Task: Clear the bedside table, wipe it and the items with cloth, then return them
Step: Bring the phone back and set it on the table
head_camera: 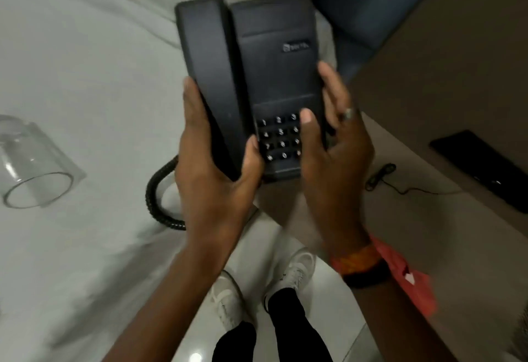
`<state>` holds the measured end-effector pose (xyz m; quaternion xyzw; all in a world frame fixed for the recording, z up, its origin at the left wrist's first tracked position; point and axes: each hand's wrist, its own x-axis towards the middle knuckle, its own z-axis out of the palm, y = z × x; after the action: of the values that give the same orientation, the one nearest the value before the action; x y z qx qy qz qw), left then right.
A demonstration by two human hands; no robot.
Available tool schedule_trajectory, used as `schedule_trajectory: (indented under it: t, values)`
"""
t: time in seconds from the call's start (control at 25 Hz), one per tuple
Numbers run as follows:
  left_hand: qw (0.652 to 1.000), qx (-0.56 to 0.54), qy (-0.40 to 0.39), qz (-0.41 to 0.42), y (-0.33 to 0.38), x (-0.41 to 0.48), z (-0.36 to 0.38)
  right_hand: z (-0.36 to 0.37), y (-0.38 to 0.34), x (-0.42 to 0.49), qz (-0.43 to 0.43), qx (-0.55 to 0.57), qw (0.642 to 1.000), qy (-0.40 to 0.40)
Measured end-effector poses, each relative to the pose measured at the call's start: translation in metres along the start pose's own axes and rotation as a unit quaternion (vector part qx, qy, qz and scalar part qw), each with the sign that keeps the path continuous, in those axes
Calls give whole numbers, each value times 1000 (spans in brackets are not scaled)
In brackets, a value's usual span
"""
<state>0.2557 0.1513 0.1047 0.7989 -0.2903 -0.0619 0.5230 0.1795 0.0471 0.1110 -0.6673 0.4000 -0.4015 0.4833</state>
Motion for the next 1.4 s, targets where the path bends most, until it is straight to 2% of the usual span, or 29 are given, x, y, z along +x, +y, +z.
schedule_trajectory:
  t: [0.16, 0.28, 0.44, 0.56, 0.72, 0.84, 1.0, 1.12, 1.24, 1.4]
  values:
    - [981, 12, -185, 58, 17, -25, 87, -107, 51, -23, 132, -37, 985, 109]
    - [942, 21, -333, 39, 2, -43, 152, -153, 108, -37, 237, -45, 957, 164]
    - [901, 58, -430, 11, -32, -56, 219, -174, 179, -40, 337, -17, 923, 187]
    - [887, 61, -457, 3, -54, -53, 252, -176, 213, -36, 340, 16, 922, 183]
    - [882, 40, -468, -32, -67, -46, 262, -173, 233, -25, 330, -9, 929, 167]
    - [904, 44, -425, -25, -67, -34, 260, -165, 243, -7, 336, 5, 933, 129]
    - [921, 132, -355, -91, -74, 3, 267, -141, 248, 32, 332, 68, 935, 101]
    - [918, 43, -376, -120, -75, 30, 272, -130, 250, 59, 308, 75, 943, 102]
    - [891, -50, -424, -154, -77, 55, 284, -130, 254, 60, 312, 83, 941, 98]
    - [891, -60, -434, -119, -81, 71, 303, -128, 258, 59, 325, 88, 936, 104]
